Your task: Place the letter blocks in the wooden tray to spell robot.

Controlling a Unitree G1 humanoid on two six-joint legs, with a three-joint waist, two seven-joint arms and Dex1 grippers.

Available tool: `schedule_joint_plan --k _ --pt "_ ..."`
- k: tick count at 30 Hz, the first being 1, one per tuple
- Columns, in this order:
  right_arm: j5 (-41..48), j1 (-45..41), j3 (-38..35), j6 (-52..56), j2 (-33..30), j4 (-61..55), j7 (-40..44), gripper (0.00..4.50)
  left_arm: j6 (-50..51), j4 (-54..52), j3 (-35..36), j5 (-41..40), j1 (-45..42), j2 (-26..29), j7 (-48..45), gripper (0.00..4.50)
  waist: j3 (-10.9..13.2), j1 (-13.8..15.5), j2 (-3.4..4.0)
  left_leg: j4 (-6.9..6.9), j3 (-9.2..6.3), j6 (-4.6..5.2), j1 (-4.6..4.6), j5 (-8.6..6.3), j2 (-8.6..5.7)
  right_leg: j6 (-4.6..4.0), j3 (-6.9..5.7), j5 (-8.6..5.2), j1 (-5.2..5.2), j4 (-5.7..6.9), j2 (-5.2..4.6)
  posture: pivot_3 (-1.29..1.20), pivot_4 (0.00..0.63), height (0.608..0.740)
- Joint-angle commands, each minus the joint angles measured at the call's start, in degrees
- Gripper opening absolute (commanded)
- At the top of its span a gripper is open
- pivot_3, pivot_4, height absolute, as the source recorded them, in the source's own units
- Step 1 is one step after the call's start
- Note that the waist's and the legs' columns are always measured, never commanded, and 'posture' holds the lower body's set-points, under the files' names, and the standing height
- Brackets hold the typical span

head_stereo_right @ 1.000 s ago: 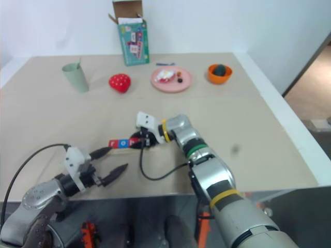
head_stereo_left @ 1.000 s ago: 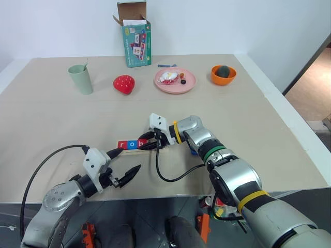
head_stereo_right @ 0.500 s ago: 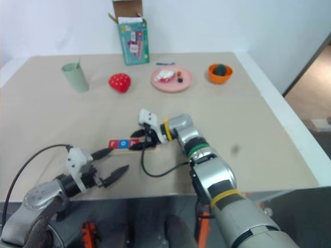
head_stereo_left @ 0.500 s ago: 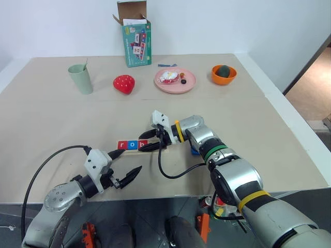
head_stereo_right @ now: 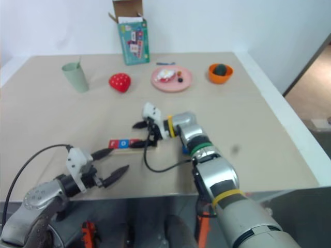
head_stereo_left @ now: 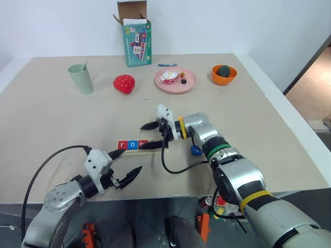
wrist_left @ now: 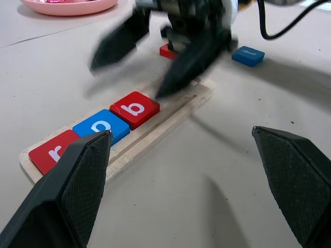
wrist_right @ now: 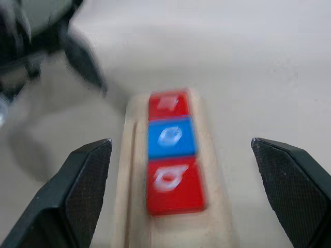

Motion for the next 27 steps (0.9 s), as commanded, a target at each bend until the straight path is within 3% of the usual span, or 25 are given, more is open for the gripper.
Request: schedule_joint_plan --k 1,7,12,15,20,27 --pt "5.04 -1.61 -3.71 7.23 -3.37 -11.34 -0.51 4.47 0.09 -2.97 0.27 -1.55 -1.24 1.71 -2.0 4.5 0.0 0.04 0.0 0.0 0.0 0.0 0.0 0.0 0.0 0.0 -0.01 0.0 0.0 0.0 0.0 0.0 0.15 0.74" --pt "5.93 5.96 -5.52 16.81 -10.07 -31.17 -10.71 4.47 0.81 -4.55 -2.32 -1.85 -2.22 5.61 -6.54 4.5 0.0 0.09 0.0 -0.05 -0.02 -0.01 -0.04 -0.02 -0.01 0.03 -0.04 -0.09 0.0 -0.05 -0.02 0.0 0.15 0.74" --pt "2.01 17.72 -6.33 24.75 -11.53 -48.64 -28.25 4.47 1.81 -4.76 -4.18 -1.58 -4.52 6.09 -7.03 4.5 -0.01 0.13 0.0 -0.08 0.01 -0.01 -0.04 -0.02 -0.04 0.05 0.02 -0.11 -0.04 -0.06 -0.06 0.0 0.15 0.74" --pt "1.42 23.95 -6.27 34.08 -6.68 -63.53 -39.8 4.47 1.3 -4.04 -3.92 -1.54 -5.06 5.01 -5.78 4.5 0.01 -0.32 0.02 -0.11 0.09 -0.02 -0.05 -0.02 -0.02 0.05 0.13 -0.11 -0.11 -0.03 -0.02 0.0 0.15 0.74" --pt "-4.45 29.85 -4.46 41.09 1.52 -74.97 -57.63 4.47 -0.01 -2.52 -2.36 -0.98 -5.22 2.11 -2.78 4.5 0.0 -0.46 0.01 -0.13 0.01 -0.06 -0.01 0.0 0.03 0.05 0.12 -0.1 -0.14 0.08 0.06 0.0 0.15 0.74" --pt "-8.58 32.4 0.35 46.82 6.49 -78.66 -67.36 4.47 -1.4 -1.25 -2.59 0.82 -6.01 -0.72 0.42 4.5 -0.01 -0.37 -0.01 -0.08 0.08 -0.15 -0.06 0.05 -0.09 0.13 0.22 -0.06 -0.1 -0.01 -0.03 0.0 0.15 0.74"
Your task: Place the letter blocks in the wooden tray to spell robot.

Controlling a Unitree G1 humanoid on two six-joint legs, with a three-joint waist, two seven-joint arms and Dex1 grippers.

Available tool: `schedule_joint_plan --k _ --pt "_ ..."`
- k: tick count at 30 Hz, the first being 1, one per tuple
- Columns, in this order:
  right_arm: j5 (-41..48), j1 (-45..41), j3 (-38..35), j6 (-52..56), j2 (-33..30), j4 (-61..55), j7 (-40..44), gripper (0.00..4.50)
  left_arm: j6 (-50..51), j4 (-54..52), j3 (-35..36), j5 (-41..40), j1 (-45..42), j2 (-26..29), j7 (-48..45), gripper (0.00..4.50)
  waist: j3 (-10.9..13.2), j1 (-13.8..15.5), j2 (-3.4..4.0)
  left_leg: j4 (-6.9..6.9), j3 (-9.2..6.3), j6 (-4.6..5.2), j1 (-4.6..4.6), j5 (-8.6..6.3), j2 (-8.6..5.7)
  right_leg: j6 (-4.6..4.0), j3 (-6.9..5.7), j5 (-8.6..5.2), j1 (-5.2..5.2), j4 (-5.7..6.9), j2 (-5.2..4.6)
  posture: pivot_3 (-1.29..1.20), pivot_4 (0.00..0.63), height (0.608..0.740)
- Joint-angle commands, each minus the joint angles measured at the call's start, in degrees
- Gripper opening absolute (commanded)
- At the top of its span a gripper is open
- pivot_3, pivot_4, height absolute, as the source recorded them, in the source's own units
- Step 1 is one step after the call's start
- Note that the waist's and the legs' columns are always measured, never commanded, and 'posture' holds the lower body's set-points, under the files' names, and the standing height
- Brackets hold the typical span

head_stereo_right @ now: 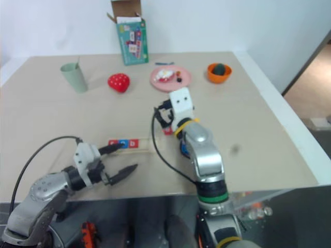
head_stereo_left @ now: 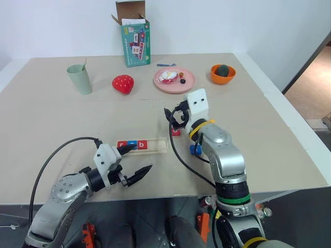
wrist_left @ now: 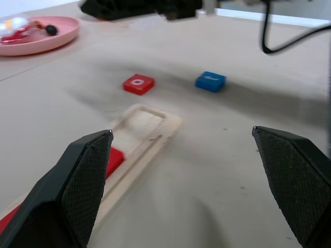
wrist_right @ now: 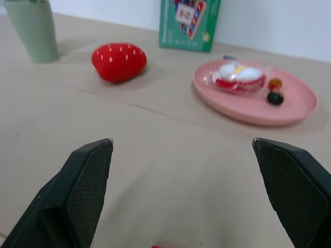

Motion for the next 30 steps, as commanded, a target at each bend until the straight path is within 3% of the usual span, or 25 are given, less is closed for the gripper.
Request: schedule_joint_plan --k 1,15,30 --pt "-2.15 1.28 1.58 1.6 0.99 -3.2 -4.31 4.47 -2.08 -0.45 0.81 1.0 -1.17 -0.94 1.61 4.5 -0.01 0.12 -0.02 0.0 -0.01 0.0 -0.02 0.0 0.0 0.01 0.0 0.0 0.0 -0.04 0.0 0.0 0.15 0.74" --pt "0.41 4.51 4.03 7.68 0.36 -2.41 -3.46 4.47 -2.8 -0.76 -1.02 2.75 -0.25 -2.0 2.01 4.5 -0.01 0.3 -0.02 -0.04 -0.07 -0.02 -0.06 -0.02 0.03 0.02 -0.06 -0.01 0.01 -0.13 0.04 0.0 0.15 0.74" --pt "1.49 5.88 1.88 8.21 1.6 3.19 -7.03 4.47 -3.2 -0.65 -1.37 3.36 0.57 -1.96 1.26 4.5 -0.02 0.29 -0.03 -0.05 -0.05 -0.01 -0.06 -0.03 0.04 0.02 -0.05 -0.01 0.02 -0.19 0.04 0.0 0.15 0.74"
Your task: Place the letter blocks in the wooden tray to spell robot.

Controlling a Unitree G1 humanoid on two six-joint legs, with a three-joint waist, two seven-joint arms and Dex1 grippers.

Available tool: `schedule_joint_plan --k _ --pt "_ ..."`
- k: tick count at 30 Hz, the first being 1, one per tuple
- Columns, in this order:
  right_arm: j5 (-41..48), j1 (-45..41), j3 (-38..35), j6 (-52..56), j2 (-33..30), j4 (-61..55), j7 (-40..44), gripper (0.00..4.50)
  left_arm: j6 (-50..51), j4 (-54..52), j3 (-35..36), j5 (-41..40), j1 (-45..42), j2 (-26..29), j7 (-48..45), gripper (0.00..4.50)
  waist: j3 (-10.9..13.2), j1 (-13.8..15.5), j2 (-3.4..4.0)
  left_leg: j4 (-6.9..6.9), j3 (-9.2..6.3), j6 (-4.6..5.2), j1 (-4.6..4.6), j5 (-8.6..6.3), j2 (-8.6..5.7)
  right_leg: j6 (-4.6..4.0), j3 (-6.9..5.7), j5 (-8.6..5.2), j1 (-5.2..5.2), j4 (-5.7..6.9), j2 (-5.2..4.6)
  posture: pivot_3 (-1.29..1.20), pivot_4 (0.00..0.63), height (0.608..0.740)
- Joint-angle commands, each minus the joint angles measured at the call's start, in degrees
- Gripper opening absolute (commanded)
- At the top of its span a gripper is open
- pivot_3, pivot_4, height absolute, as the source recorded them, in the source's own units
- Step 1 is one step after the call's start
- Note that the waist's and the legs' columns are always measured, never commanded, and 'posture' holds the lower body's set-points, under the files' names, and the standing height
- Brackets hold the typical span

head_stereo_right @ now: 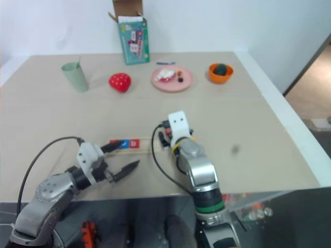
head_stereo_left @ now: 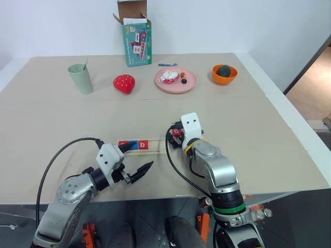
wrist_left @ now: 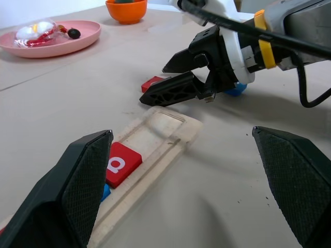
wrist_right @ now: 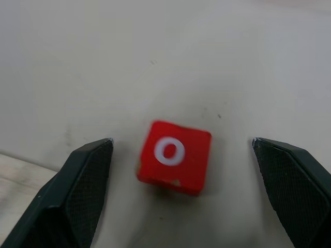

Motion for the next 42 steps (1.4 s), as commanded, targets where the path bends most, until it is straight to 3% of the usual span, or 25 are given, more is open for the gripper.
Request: schedule_joint_plan --k 1,3,6,11,17,22,25,42 --pt "0.24 0.11 -0.01 -0.65 0.32 0.13 -0.98 4.07 -1.1 -1.17 -0.04 0.04 0.28 0.41 -0.39 4.5 0.0 0.0 0.0 0.0 0.0 0.0 0.01 0.0 0.0 0.0 0.0 0.0 0.0 0.0 0.0 0.0 0.15 0.74" --pt "0.34 0.08 0.06 -0.66 0.41 0.22 -1.17 3.75 -1.05 -1.18 0.06 0.03 0.39 0.51 -0.55 4.5 0.0 0.0 0.0 0.0 0.0 0.0 0.0 0.0 0.0 0.0 0.0 0.0 0.01 0.0 0.0 0.0 0.15 0.74" --pt "0.25 -0.02 0.38 -0.74 0.61 0.5 -1.42 2.67 -1.03 -0.95 0.05 0.17 0.51 0.82 -0.88 4.5 0.0 0.0 0.0 0.01 -0.01 0.0 0.01 0.0 -0.01 0.0 0.0 0.0 0.02 0.0 0.0 0.0 0.15 0.74" --pt "-0.16 -0.5 0.81 -1.43 0.03 1.31 -1.6 1.23 -0.76 -0.86 -0.12 0.24 0.35 0.74 -0.87 4.5 -0.01 0.02 -0.01 0.01 -0.01 0.0 -0.01 0.0 -0.01 0.03 0.0 0.02 0.06 -0.11 -0.02 0.0 0.15 0.74" --pt "-0.23 -2.36 -0.1 -0.96 -1.8 -1.45 -1.6 1.23 -0.87 -0.59 -0.28 0.49 0.44 0.66 -0.91 4.5 0.0 0.05 0.0 0.0 -0.01 0.0 -0.09 0.0 -0.02 0.12 0.01 0.08 0.07 -0.3 -0.03 0.0 0.15 0.74" --pt "2.27 -1.64 -2.73 10.85 -3.52 -18.52 -0.15 1.23 -1.0 -0.33 0.28 0.43 0.8 0.93 -1.03 4.5 0.01 0.08 0.01 -0.03 -0.04 0.01 -0.29 -0.01 -0.01 0.19 0.0 0.11 -0.05 -0.43 -0.04 0.0 0.15 0.74" --pt "3.0 -0.09 -3.1 15.01 -4.24 -22.92 0.01 1.23 -1.16 -0.15 0.22 0.54 1.08 0.94 -1.08 4.5 0.0 0.08 0.0 -0.06 -0.13 0.0 -0.3 -0.07 0.01 0.18 -0.08 0.07 -0.03 -0.48 -0.03 0.0 0.15 0.74" --pt "8.76 1.84 0.13 23.8 -4.49 -23.41 1.75 1.23 -0.78 -0.29 -0.07 0.66 1.11 1.9 -1.96 4.5 0.0 0.08 0.0 -0.04 -0.09 -0.01 -0.29 -0.06 -0.01 0.18 -0.06 0.09 -0.02 -0.48 -0.05 0.0 0.15 0.74"
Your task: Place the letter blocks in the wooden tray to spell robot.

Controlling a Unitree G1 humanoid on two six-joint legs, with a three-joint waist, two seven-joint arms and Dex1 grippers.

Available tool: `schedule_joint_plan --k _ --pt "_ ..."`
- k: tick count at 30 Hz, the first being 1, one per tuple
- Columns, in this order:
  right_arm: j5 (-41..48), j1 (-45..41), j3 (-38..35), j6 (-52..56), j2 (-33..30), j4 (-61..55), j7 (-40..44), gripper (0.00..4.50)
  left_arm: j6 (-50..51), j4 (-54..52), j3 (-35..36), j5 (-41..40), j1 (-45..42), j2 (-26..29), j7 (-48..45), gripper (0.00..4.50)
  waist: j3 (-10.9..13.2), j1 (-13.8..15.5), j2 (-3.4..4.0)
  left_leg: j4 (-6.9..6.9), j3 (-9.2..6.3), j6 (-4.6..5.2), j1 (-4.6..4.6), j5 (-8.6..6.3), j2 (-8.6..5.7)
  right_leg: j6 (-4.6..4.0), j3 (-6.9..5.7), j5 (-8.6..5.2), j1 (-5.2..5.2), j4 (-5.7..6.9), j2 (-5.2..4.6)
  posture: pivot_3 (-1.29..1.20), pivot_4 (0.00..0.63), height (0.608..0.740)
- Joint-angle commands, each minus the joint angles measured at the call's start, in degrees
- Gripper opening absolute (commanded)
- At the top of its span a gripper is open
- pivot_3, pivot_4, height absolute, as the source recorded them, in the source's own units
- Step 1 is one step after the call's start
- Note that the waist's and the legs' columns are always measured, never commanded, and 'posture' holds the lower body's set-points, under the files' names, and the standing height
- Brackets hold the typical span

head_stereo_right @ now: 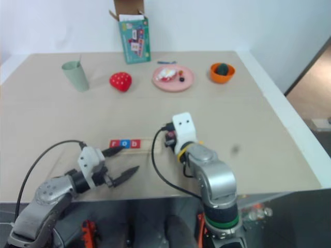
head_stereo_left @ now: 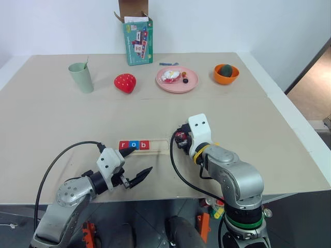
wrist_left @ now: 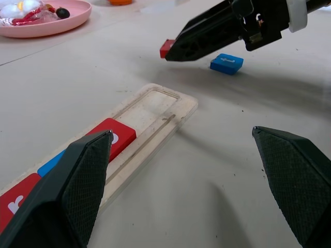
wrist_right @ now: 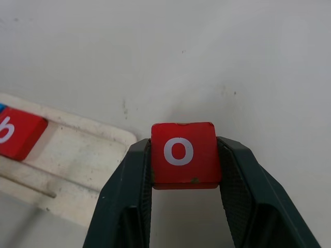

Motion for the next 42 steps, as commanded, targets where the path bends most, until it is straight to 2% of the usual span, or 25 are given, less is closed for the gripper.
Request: schedule_joint_plan --k 1,7,8,14,17,20,23,25,31,34,42 --pt "0.66 -0.68 0.18 -0.18 -0.09 0.07 -0.17 1.23 -0.67 -0.93 0.38 -0.46 -0.04 0.15 -0.2 4.5 0.0 0.0 0.0 0.01 0.0 0.0 0.0 0.0 0.0 0.0 0.0 0.0 0.0 0.0 0.0 0.0 0.15 0.74" --pt "1.36 -0.28 -0.71 1.2 0.9 0.38 -0.48 1.23 -0.9 -1.15 0.53 -0.43 0.58 0.51 -0.25 4.5 0.0 0.0 0.0 0.0 -0.01 0.0 0.0 0.0 0.01 0.0 -0.01 0.0 0.0 0.0 0.01 0.0 0.15 0.74" --pt "1.44 -0.18 -0.73 1.32 0.97 0.39 -0.5 2.28 -0.95 -1.16 0.52 -0.41 0.66 0.56 -0.28 4.5 0.0 0.0 0.0 -0.01 -0.01 0.0 0.0 0.0 0.01 -0.01 -0.01 0.0 0.0 0.0 0.01 0.0 0.15 0.74" --pt "2.34 -2.34 -2.62 0.67 -0.65 -0.82 0.4 4.42 -0.9 -1.13 0.48 -0.37 0.67 0.72 -0.35 4.5 0.0 0.0 0.0 0.0 0.0 0.0 0.0 0.0 0.0 0.0 -0.01 0.0 0.0 0.0 0.0 0.0 0.15 0.74" --pt "5.72 -8.23 -6.64 -0.26 -4.72 0.67 5.31 4.47 -0.85 -0.96 0.5 -0.41 0.48 0.84 -0.47 4.5 0.02 -0.01 0.03 0.03 0.03 0.0 0.0 0.0 -0.02 0.03 0.02 0.02 0.0 0.0 -0.01 0.0 0.15 0.74" --pt "11.05 -14.75 -8.12 -7.11 -14.32 8.63 17.58 4.47 -1.07 -0.43 0.39 -0.37 -0.06 1.05 -0.98 4.5 0.03 -0.02 0.03 0.1 0.07 0.0 0.01 0.0 -0.05 0.07 0.03 0.04 0.04 -0.03 -0.03 0.0 0.15 0.74" --pt "10.0 -18.91 -0.11 -28.94 -26.55 25.03 39.84 4.47 -1.6 0.6 0.27 -0.8 -1.67 0.78 -2.04 4.5 0.02 0.01 0.02 0.07 0.07 0.06 0.12 -0.03 -0.07 0.04 0.0 0.02 0.17 -0.11 -0.02 0.0 0.15 0.74" --pt "8.51 -20.99 4.85 -42.62 -29.68 35.61 51.86 4.47 -1.49 0.81 0.02 -1.41 -2.77 0.43 -2.76 4.5 0.02 0.02 0.0 0.02 0.07 0.14 0.22 -0.07 -0.06 0.02 -0.02 0.01 0.29 -0.17 -0.01 0.0 0.15 0.74" --pt "3.64 -29.13 11.5 -66.1 -26.11 61.02 66.78 4.47 -0.79 -0.13 -0.36 -1.67 -3.22 0.32 -2.74 4.5 0.04 -0.55 0.03 -0.02 0.19 0.39 0.23 -0.22 0.07 -0.02 0.19 -0.02 0.16 -0.11 0.19 0.0 0.15 0.74" --pt "2.13 -32.32 12.18 -73.3 -23.62 70.73 70.79 4.47 -0.96 -0.39 -0.25 -1.44 -2.51 0.56 -2.51 4.5 0.04 -0.44 0.03 -0.01 0.18 0.4 0.19 -0.22 0.08 -0.02 0.18 -0.01 0.14 -0.09 0.19 0.0 0.15 0.74" --pt "-0.75 -34.5 11.76 -81.56 -21.77 80.17 76.85 4.47 -1.06 -1.13 0.24 -1.03 -1.09 0.74 -1.34 4.5 0.04 0.17 0.03 0.1 0.18 0.39 0.17 -0.22 -0.03 0.02 0.15 0.01 0.22 -0.09 -0.05 0.0 0.15 0.74"
